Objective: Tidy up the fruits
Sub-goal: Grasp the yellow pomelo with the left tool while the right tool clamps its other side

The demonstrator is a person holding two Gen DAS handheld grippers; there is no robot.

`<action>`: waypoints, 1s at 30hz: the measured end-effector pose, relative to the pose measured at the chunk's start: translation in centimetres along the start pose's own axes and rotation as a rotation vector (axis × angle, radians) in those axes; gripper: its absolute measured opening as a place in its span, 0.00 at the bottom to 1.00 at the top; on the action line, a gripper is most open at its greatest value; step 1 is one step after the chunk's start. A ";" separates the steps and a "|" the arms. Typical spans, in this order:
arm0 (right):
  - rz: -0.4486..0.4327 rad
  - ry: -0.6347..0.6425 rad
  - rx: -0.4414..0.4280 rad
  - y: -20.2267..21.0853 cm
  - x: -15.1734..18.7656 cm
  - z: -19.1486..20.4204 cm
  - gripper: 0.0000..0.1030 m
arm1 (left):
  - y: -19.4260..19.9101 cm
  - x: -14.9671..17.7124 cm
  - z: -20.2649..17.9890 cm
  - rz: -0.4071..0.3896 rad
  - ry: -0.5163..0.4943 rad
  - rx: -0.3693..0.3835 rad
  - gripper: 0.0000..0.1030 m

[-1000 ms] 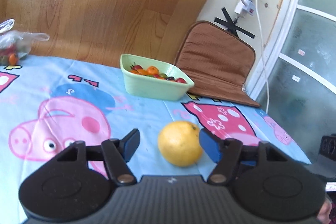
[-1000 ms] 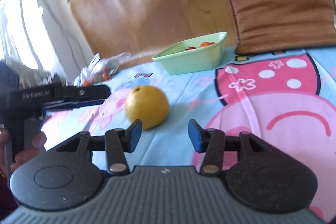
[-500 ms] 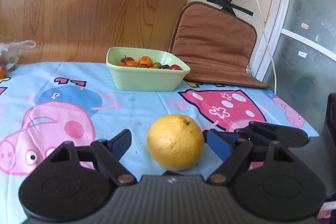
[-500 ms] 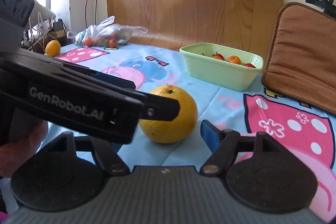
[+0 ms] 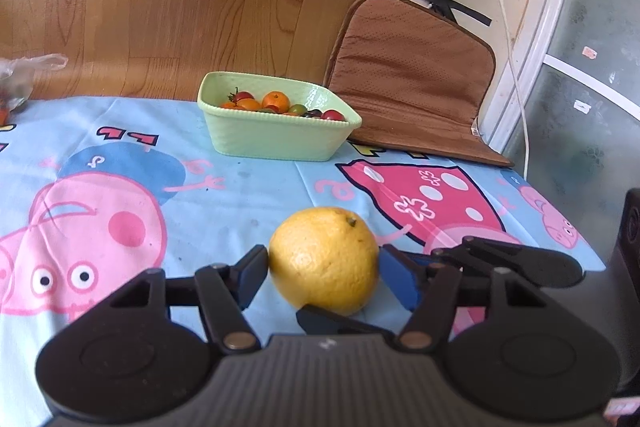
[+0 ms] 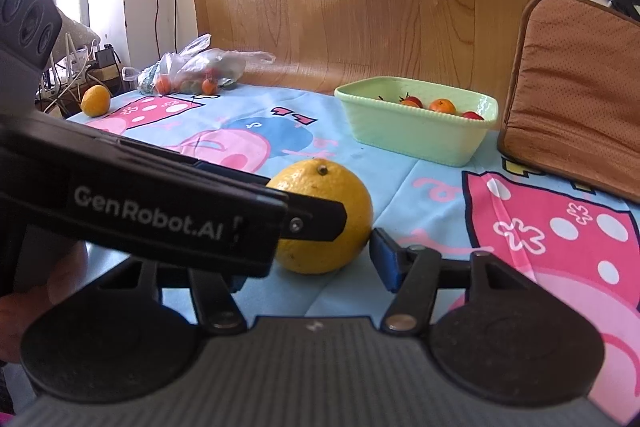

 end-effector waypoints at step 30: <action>0.009 -0.035 0.045 3.8 2.2 0.5 0.62 | 2.4 2.3 -2.7 0.024 0.001 0.029 0.64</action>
Point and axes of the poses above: each gripper's, at about its wrist camera, not at the fingertips, and y roughly against the way its jaws point, z to its left, x to its underside, the point moved 7 cm from there along -y, roughly the way its jaws point, and after that the axes turned 14 degrees about x, right-handed, at the moved point
